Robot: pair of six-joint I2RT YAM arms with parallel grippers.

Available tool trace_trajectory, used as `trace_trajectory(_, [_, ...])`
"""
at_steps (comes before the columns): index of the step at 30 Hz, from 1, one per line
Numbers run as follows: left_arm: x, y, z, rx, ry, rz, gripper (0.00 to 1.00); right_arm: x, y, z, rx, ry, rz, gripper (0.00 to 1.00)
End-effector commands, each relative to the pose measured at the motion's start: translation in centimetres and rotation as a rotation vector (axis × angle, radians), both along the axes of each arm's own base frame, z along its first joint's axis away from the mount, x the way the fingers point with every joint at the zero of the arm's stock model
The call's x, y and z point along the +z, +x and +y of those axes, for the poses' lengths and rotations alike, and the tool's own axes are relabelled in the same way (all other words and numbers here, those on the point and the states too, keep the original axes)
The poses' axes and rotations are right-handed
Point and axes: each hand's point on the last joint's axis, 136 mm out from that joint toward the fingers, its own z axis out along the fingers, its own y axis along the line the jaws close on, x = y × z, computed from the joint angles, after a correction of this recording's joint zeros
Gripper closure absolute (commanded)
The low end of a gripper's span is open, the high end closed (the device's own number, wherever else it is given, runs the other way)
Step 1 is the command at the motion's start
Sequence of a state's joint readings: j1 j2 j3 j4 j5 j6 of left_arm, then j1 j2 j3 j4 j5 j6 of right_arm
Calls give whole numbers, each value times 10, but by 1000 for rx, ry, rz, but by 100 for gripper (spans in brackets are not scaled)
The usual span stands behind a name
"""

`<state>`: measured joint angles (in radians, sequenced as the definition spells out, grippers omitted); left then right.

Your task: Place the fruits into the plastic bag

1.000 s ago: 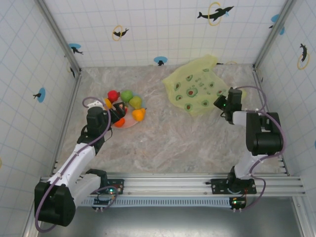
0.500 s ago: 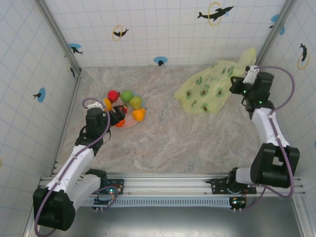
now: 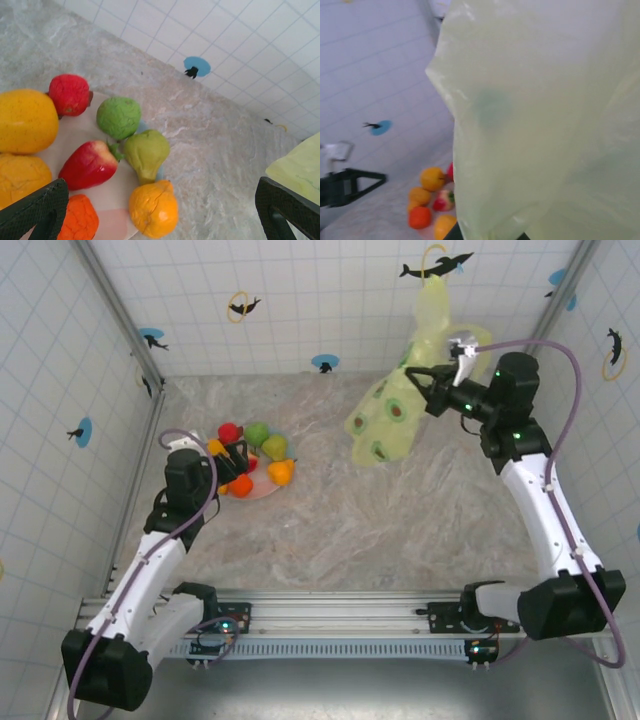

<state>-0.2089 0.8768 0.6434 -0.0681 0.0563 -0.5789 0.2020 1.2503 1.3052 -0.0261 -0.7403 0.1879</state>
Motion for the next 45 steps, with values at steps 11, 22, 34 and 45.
trace_trajectory(11, [62,2,12,39,84,-134,2,-41,-42,-2,-48,-313,85,100])
trace_trajectory(22, [50,2,8,26,58,-110,2,-197,82,-128,-580,-881,337,87])
trace_trajectory(34, [9,5,-9,-49,9,7,2,-205,114,-98,-856,-909,273,18])
trace_trajectory(45, [-4,10,-17,-73,-29,26,2,-259,92,-33,-840,-352,534,7])
